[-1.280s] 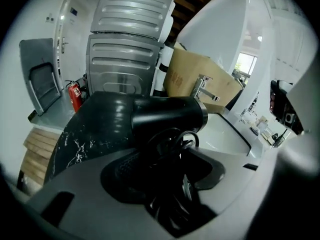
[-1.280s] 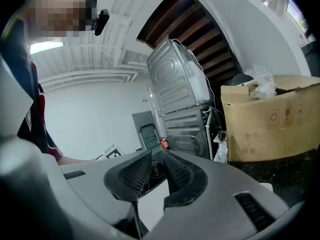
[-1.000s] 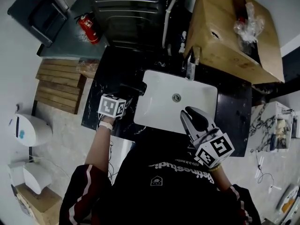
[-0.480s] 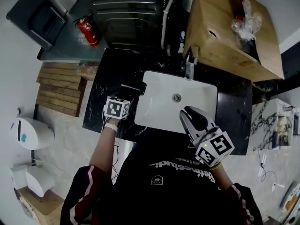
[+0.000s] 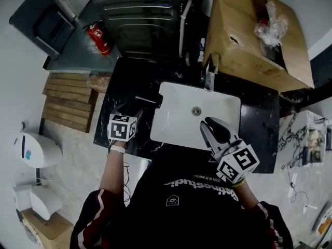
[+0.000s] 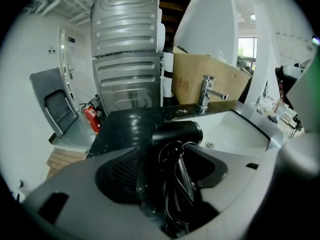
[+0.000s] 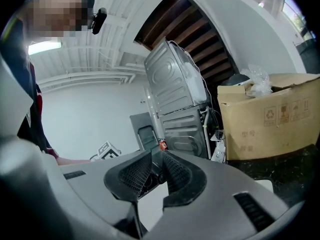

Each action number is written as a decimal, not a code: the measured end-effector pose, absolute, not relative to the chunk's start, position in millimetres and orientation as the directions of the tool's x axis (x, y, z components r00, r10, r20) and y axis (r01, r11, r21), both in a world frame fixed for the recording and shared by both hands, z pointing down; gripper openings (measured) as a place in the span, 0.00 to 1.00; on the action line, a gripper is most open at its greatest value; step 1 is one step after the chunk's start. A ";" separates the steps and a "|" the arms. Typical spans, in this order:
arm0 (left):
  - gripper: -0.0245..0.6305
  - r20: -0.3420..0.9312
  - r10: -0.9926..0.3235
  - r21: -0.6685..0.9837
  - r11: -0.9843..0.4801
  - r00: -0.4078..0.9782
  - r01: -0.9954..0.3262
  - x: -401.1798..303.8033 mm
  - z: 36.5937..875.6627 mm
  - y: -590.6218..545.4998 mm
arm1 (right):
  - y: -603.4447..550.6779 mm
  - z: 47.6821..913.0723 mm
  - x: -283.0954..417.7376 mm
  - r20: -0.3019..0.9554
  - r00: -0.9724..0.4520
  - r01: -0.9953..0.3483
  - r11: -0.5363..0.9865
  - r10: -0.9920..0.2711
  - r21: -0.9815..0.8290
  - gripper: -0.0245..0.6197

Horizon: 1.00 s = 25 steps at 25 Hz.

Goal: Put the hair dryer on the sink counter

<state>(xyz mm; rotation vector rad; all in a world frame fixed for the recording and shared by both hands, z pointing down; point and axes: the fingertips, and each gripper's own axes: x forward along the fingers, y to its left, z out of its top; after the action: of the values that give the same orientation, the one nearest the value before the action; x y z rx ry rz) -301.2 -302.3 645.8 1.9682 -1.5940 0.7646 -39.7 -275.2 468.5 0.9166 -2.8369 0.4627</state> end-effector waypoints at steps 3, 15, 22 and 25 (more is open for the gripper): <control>0.47 0.623 -0.765 0.033 -0.183 0.163 -0.983 -305.4 608.9 -304.3 | -278.0 467.1 -38.3 0.204 -0.806 -0.592 0.768 -0.556 -0.244 0.19; 0.41 0.160 -0.942 -0.077 -0.309 0.295 -0.948 -231.5 450.9 -326.5 | -313.2 433.3 20.3 0.150 -0.699 -0.715 0.681 -0.699 -0.159 0.19; 0.33 -0.001 -0.938 -0.053 -0.347 0.347 -0.936 -168.1 413.8 -333.9 | -320.3 414.1 75.9 0.122 -0.597 -0.801 0.584 -0.793 -0.132 0.19; 0.15 -0.048 -0.922 -0.059 -0.380 0.383 -0.923 -141.3 403.4 -332.3 | -319.6 414.1 89.0 0.115 -0.571 -0.820 0.558 -0.813 -0.127 0.19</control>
<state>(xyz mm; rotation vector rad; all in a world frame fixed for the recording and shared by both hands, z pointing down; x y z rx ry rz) -141.3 -332.3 403.4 2.6750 -1.7879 -0.0119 89.0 -319.6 414.1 1.4339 -2.7346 0.2579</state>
